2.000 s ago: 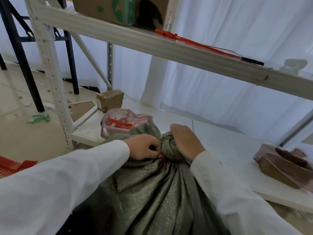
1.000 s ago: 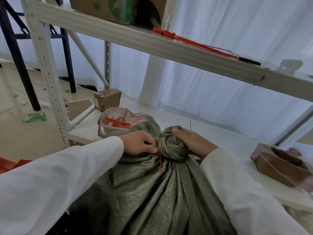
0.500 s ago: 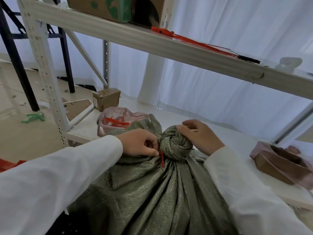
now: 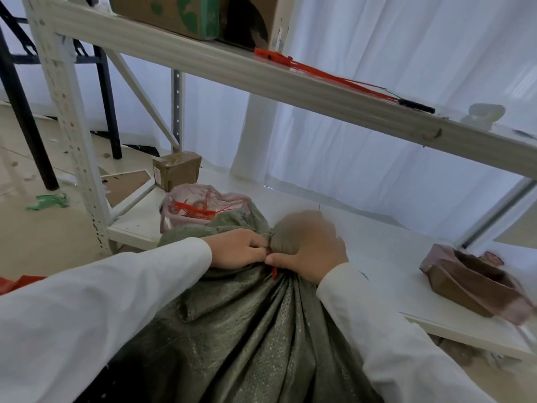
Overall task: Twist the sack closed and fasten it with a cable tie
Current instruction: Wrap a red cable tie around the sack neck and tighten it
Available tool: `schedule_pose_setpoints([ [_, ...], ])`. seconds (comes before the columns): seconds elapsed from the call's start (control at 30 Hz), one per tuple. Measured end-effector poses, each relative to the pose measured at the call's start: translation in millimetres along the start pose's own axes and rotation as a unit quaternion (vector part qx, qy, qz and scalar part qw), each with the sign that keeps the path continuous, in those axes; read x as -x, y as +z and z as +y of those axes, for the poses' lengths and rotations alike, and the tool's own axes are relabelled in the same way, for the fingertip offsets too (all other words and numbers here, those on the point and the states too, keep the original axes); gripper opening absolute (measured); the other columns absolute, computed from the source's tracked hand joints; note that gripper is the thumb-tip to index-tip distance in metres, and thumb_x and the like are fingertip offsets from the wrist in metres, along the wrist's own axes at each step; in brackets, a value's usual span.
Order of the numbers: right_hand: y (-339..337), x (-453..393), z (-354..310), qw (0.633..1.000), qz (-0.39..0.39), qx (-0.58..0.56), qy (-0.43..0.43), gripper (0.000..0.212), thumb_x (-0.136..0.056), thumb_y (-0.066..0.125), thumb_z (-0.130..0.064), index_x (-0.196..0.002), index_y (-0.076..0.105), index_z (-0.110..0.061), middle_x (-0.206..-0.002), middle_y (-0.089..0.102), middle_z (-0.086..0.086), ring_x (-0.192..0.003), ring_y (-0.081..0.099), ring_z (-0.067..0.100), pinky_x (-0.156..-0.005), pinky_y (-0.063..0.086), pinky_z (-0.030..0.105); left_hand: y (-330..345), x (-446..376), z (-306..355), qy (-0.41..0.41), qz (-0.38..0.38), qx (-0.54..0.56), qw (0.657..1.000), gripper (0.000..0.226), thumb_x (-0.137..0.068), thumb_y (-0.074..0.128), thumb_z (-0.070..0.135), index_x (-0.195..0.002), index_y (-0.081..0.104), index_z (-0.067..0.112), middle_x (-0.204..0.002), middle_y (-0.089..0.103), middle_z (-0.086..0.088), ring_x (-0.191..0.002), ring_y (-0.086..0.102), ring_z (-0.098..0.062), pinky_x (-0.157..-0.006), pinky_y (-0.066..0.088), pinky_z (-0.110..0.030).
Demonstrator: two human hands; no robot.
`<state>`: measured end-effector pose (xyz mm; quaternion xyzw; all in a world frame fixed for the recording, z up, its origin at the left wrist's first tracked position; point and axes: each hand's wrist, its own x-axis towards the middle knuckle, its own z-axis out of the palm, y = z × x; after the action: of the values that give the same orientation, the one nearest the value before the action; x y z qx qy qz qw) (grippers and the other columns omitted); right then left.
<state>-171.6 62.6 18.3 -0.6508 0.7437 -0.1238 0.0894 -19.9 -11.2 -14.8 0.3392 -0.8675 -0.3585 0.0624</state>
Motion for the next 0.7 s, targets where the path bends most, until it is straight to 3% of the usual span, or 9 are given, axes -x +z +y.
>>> schedule_pose_setpoints([
  [0.1,1,-3,-2,1.000,-0.010,-0.022,0.017,0.065,-0.057,0.075,-0.051,-0.114,0.043,-0.042,-0.130,0.031,-0.007,-0.126,0.031,0.023,-0.102,0.033,0.051,2,-1,-1,-0.007,0.007,0.051,0.999,0.021,-0.088,0.047,0.020,-0.070,0.052,0.011,-0.070,0.047,-0.005,-0.064,0.043,-0.013,-0.068,0.035,-0.029],
  [0.23,4,-9,-1,0.998,-0.004,-0.053,0.040,0.057,-0.061,0.070,-0.041,-0.111,0.043,-0.042,-0.127,0.031,-0.007,-0.122,0.036,0.026,-0.098,0.037,0.048,6,-3,5,0.009,0.052,0.060,0.997,0.023,-0.077,0.042,0.027,-0.060,0.043,0.012,-0.058,0.040,0.002,-0.050,0.036,-0.005,-0.058,0.030,-0.026],
  [0.4,4,-10,2,0.995,-0.021,-0.082,0.061,0.056,-0.062,0.070,-0.037,-0.112,0.044,-0.043,-0.130,0.029,-0.007,-0.124,0.034,0.026,-0.100,0.034,0.049,14,-4,9,0.041,0.091,0.032,0.994,0.025,-0.071,0.039,0.029,-0.052,0.030,0.016,-0.052,0.031,0.001,-0.046,0.028,-0.009,-0.054,0.023,-0.030],
  [0.5,5,-8,3,0.997,-0.022,-0.061,0.045,0.059,-0.062,0.070,-0.035,-0.114,0.043,-0.043,-0.132,0.029,-0.007,-0.125,0.033,0.024,-0.100,0.031,0.051,18,-2,7,0.045,0.095,0.032,0.994,0.026,-0.072,0.039,0.028,-0.051,0.029,0.016,-0.054,0.031,-0.003,-0.051,0.029,-0.015,-0.055,0.024,-0.032],
  [0.7,5,-10,16,0.995,-0.046,-0.085,-0.007,0.062,-0.065,0.075,-0.034,-0.118,0.043,-0.038,-0.126,0.034,-0.002,-0.121,0.037,0.027,-0.103,0.035,0.047,17,0,4,0.061,0.083,0.061,0.993,0.028,-0.075,0.041,0.023,-0.052,0.027,0.019,-0.050,0.025,0.006,-0.045,0.024,-0.008,-0.050,0.020,-0.024],
])
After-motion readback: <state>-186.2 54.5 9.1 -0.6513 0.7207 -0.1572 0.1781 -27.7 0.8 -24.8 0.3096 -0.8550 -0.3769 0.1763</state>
